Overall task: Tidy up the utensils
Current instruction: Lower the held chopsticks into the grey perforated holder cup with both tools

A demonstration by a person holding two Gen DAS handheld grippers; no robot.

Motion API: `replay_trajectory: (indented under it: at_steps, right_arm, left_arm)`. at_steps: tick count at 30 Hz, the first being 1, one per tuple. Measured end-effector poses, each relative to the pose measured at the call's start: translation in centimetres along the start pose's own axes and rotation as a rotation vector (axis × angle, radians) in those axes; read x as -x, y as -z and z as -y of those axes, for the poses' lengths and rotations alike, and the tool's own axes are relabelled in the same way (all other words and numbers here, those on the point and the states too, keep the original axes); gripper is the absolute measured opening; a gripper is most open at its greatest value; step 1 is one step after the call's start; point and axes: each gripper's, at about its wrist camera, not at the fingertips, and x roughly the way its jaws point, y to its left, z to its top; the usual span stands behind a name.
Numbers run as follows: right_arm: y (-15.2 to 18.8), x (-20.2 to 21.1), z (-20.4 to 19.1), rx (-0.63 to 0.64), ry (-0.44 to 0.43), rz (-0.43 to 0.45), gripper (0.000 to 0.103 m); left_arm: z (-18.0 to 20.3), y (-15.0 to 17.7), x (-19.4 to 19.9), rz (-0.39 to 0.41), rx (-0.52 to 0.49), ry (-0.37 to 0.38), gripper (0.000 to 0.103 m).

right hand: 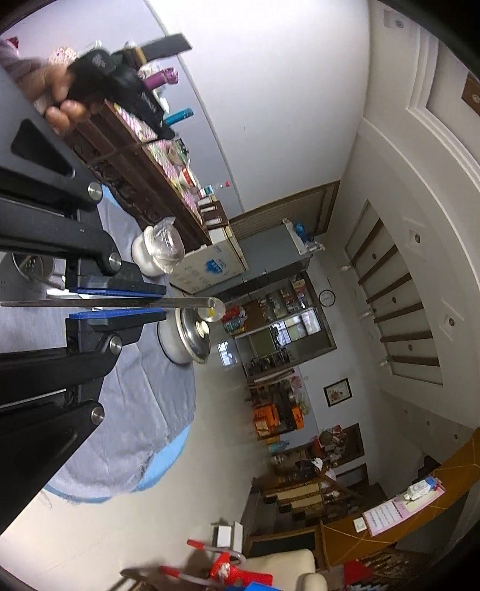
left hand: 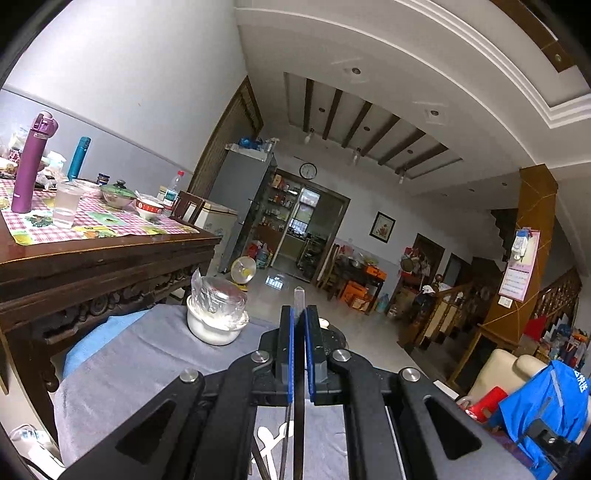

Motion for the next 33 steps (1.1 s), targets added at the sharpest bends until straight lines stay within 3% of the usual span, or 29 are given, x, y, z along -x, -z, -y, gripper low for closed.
replay_trajectory:
  at_steps: [9, 20, 33]
  right_arm:
    - [0.2, -0.1, -2.2, -0.003, -0.062, 0.046, 0.006]
    - [1.8, -2.4, -4.4, 0.016, -0.024, 0.059, 0.006]
    - [3.9, -4.6, -5.0, 0.054, -0.019, -0.025, 0.006]
  left_arm:
    - [0.2, 0.9, -0.2, 0.033, 0.006, -0.040, 0.005]
    - [1.2, 1.8, 0.2, 0.074, -0.024, -0.066, 0.005]
    - [1.2, 2.5, -0.5, 0.044, -0.041, -0.082, 0.005]
